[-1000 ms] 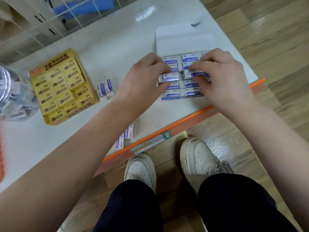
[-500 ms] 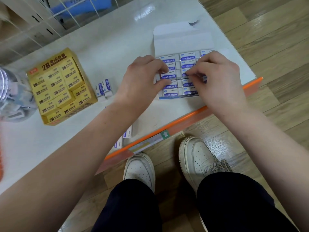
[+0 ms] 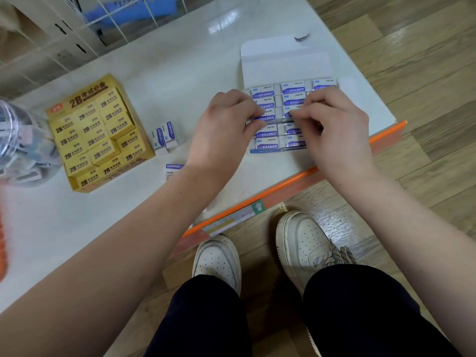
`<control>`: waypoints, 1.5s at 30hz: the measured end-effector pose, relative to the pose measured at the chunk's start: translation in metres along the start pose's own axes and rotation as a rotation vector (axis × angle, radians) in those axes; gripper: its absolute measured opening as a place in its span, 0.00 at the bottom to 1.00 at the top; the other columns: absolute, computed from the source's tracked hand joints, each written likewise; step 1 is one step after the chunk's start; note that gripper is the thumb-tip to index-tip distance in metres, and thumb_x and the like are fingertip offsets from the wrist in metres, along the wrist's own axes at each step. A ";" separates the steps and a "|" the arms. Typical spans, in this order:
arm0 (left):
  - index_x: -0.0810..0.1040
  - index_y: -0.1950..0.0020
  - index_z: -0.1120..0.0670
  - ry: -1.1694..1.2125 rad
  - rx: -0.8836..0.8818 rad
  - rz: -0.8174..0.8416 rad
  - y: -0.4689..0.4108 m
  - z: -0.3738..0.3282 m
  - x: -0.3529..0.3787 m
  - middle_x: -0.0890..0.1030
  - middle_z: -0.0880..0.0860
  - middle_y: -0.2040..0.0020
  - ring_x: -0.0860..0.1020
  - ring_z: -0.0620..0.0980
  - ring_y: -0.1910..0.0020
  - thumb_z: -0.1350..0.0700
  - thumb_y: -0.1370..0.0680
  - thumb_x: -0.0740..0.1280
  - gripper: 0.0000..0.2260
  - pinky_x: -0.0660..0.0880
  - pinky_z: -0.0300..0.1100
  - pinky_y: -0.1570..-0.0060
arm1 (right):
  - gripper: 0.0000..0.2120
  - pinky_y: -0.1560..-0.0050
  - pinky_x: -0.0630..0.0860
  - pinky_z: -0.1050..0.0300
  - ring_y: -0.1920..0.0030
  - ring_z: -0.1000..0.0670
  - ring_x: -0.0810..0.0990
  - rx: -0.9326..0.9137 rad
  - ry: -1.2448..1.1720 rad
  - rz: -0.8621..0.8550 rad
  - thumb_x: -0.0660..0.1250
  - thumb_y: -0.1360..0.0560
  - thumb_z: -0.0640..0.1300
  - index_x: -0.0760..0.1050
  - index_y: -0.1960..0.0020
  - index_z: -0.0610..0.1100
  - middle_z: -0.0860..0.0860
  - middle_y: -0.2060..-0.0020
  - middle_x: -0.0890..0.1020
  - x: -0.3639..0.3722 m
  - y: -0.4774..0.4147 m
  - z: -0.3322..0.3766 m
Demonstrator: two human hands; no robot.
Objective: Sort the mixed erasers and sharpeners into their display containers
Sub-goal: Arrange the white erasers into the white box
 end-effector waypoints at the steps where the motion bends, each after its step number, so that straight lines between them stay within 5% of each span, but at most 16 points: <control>1: 0.82 0.52 0.58 0.000 0.004 -0.007 0.001 0.001 0.000 0.80 0.53 0.52 0.76 0.52 0.51 0.57 0.26 0.70 0.07 0.64 0.31 0.54 | 0.04 0.56 0.69 0.65 0.60 0.46 0.78 0.001 -0.008 0.002 0.68 0.29 0.34 0.82 0.58 0.37 0.42 0.58 0.80 0.000 -0.001 -0.001; 5: 0.82 0.50 0.58 0.019 0.028 0.005 0.001 0.004 -0.001 0.81 0.53 0.52 0.77 0.51 0.51 0.56 0.26 0.70 0.08 0.67 0.32 0.52 | 0.05 0.54 0.71 0.60 0.57 0.42 0.78 -0.002 0.006 0.027 0.68 0.29 0.36 0.82 0.55 0.38 0.42 0.56 0.79 0.000 -0.001 -0.002; 9: 0.82 0.48 0.57 0.055 0.045 -0.022 0.010 0.013 -0.014 0.81 0.52 0.50 0.77 0.48 0.50 0.53 0.26 0.70 0.10 0.72 0.40 0.48 | 0.08 0.51 0.62 0.66 0.52 0.39 0.76 -0.018 0.043 0.045 0.68 0.29 0.39 0.82 0.50 0.40 0.42 0.54 0.78 0.000 -0.001 0.006; 14: 0.81 0.44 0.54 -0.171 -0.057 0.019 0.026 0.056 -0.046 0.81 0.53 0.46 0.76 0.54 0.45 0.51 0.26 0.70 0.13 0.65 0.47 0.40 | 0.08 0.53 0.60 0.68 0.54 0.39 0.76 -0.091 0.005 0.043 0.67 0.29 0.37 0.82 0.52 0.39 0.41 0.56 0.79 0.012 -0.008 0.033; 19: 0.78 0.39 0.51 -0.288 -0.267 0.214 0.034 0.088 -0.080 0.77 0.51 0.38 0.71 0.55 0.37 0.52 0.26 0.69 0.16 0.59 0.47 0.33 | 0.08 0.55 0.74 0.55 0.55 0.42 0.77 -0.317 -0.087 0.247 0.68 0.30 0.32 0.81 0.51 0.36 0.42 0.55 0.79 0.042 0.006 0.078; 24: 0.71 0.32 0.49 -0.363 -0.274 0.329 0.036 0.091 -0.080 0.72 0.48 0.32 0.65 0.50 0.30 0.56 0.27 0.65 0.23 0.49 0.49 0.26 | 0.13 0.54 0.80 0.46 0.52 0.41 0.79 -0.398 -0.128 0.499 0.72 0.31 0.35 0.80 0.47 0.34 0.40 0.50 0.79 0.067 0.035 0.101; 32: 0.69 0.29 0.51 -0.350 -0.173 0.360 0.029 0.102 -0.075 0.73 0.49 0.32 0.68 0.50 0.32 0.50 0.25 0.67 0.24 0.54 0.46 0.29 | 0.19 0.45 0.75 0.48 0.45 0.40 0.76 -0.408 -0.086 0.521 0.72 0.30 0.44 0.77 0.41 0.40 0.42 0.43 0.77 0.074 0.042 0.112; 36: 0.72 0.31 0.53 -0.280 -0.168 0.326 0.025 0.104 -0.076 0.77 0.51 0.37 0.72 0.50 0.37 0.51 0.27 0.71 0.24 0.63 0.39 0.39 | 0.12 0.50 0.78 0.44 0.45 0.40 0.76 -0.423 -0.090 0.541 0.69 0.30 0.41 0.81 0.47 0.42 0.43 0.44 0.79 0.086 0.043 0.120; 40: 0.74 0.33 0.55 -0.229 -0.161 0.276 0.025 0.098 -0.069 0.78 0.52 0.40 0.74 0.51 0.40 0.52 0.28 0.72 0.24 0.66 0.39 0.41 | 0.10 0.55 0.80 0.51 0.51 0.38 0.78 -0.415 0.001 0.457 0.72 0.35 0.35 0.83 0.53 0.38 0.41 0.51 0.81 0.085 0.038 0.113; 45: 0.74 0.33 0.55 -0.154 -0.193 0.235 0.023 0.087 -0.055 0.78 0.53 0.39 0.74 0.52 0.40 0.47 0.28 0.72 0.25 0.69 0.44 0.40 | 0.12 0.52 0.77 0.52 0.48 0.40 0.76 -0.324 0.043 0.377 0.63 0.26 0.43 0.82 0.51 0.39 0.42 0.49 0.80 0.069 0.031 0.087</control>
Point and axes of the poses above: each hand's wrist, its own y-axis away from the middle knuckle, its own x-axis out of the palm, z = x × y, the point moved 2 cm from there along -y, towards the middle knuckle
